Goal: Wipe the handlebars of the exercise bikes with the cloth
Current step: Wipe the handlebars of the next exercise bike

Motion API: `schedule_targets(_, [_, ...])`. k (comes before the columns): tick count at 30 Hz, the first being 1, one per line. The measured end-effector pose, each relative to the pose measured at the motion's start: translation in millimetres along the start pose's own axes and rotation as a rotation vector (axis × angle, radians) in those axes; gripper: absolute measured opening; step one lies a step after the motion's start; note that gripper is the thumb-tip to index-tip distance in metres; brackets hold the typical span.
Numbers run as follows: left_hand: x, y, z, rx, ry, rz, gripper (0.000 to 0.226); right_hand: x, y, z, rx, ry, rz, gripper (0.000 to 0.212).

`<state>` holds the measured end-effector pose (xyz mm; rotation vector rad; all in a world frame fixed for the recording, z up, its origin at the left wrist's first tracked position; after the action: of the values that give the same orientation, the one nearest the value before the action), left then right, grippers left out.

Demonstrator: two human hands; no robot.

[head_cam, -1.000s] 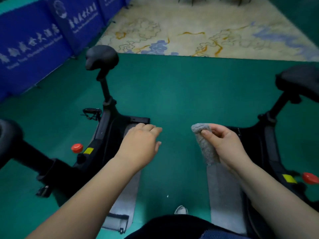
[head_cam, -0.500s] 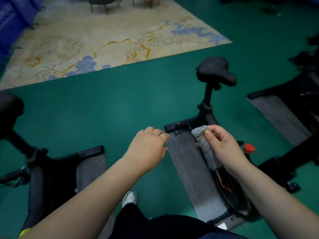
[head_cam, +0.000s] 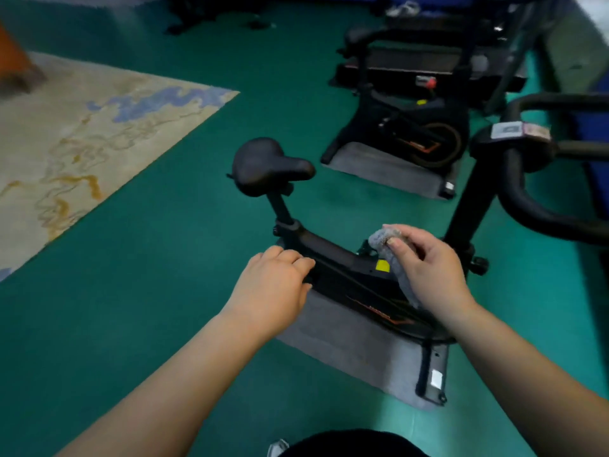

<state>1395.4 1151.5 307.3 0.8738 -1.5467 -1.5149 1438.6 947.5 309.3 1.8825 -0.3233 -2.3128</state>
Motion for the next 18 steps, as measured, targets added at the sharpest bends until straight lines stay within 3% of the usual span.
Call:
schedule_targets(11, [40,4,-105,-0.004,-0.370,0.080,0.047,1,94,21,0.437,-0.024,0.096,0.022])
schedule_targets(18, [83,31,-173,0.071,-0.524,0.175,0.043,-21,137,15,0.570,-0.002,0.066,0.023])
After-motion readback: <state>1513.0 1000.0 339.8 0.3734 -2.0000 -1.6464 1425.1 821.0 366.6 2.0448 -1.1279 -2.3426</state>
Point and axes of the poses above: each hand's wrist, its own z-axis away from the middle knuckle, its own y-axis out of the back of the hand, x = y × z, the point moved 10 cm from there along -z, towards the middle knuckle, and after that the axes turned 14 degrees about -y, right-handed, at the moved point
